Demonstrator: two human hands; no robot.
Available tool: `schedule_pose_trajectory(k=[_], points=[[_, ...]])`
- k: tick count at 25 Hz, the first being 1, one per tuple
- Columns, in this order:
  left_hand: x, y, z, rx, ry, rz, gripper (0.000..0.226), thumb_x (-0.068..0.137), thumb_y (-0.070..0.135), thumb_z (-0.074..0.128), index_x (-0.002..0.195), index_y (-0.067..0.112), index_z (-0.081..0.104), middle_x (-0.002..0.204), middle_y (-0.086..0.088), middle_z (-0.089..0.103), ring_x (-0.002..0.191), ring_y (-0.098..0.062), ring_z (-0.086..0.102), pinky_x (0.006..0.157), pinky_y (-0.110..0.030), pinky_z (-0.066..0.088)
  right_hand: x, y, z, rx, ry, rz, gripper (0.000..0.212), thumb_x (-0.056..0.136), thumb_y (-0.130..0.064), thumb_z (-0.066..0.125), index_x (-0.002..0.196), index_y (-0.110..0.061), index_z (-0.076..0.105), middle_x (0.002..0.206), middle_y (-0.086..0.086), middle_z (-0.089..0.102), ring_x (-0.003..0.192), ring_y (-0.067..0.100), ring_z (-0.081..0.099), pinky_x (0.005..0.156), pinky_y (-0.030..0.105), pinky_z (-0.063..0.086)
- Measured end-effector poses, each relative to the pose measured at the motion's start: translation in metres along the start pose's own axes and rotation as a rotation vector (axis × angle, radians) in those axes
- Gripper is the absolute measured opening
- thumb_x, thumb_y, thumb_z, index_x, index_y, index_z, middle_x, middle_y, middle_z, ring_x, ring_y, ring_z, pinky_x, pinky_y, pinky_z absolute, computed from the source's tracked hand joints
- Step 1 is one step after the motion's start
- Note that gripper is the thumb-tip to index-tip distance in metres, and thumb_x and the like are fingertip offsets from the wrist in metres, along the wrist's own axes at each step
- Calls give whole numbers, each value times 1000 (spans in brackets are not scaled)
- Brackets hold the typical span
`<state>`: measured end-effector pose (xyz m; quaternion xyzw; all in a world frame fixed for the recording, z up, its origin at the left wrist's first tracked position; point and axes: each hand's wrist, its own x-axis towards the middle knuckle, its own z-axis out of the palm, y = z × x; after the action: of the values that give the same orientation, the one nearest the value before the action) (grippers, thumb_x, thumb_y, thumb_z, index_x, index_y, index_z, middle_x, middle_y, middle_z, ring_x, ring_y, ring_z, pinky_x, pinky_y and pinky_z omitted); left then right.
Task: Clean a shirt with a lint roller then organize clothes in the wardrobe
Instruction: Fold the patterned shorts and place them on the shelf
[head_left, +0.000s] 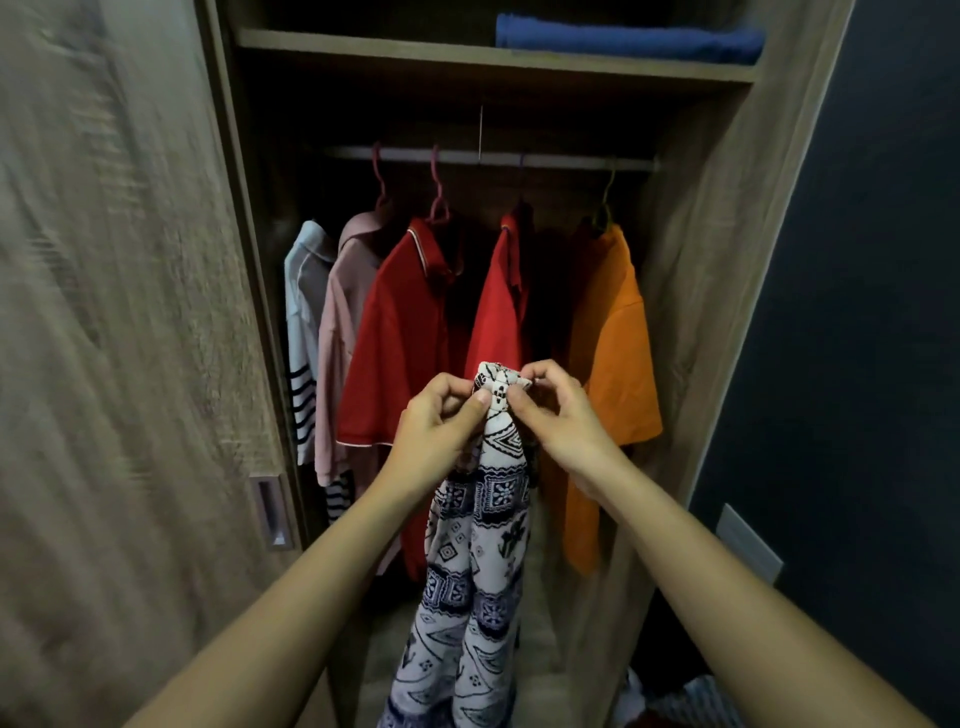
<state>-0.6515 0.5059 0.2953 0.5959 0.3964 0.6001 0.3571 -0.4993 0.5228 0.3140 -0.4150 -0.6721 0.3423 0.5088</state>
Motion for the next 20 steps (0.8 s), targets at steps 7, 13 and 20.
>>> schedule_pose_trajectory(k=[7,13,20], points=[[0,14,-2,-212,-79,25,17,84,2,61,97,10,53,77,-1,72,70,-13,68,65,-25,56,8,1,-19,-290,87,-8,95,49,-69,70,127,-35,28,129,-6,37,116,10,41,101,34,34],[10,19,-39,-44,-143,62,43,82,6,61,118,22,45,91,4,70,79,-12,65,70,-27,54,4,13,-33,35,-130,37,37,68,-29,76,100,-23,58,75,-10,71,67,8,63,63,25,50],[16,16,-42,256,-9,286,41,91,8,41,125,23,25,100,5,48,82,3,52,76,-20,43,18,-20,-37,-320,-97,-209,60,60,-53,77,111,-29,57,103,-6,69,92,11,66,86,38,54]])
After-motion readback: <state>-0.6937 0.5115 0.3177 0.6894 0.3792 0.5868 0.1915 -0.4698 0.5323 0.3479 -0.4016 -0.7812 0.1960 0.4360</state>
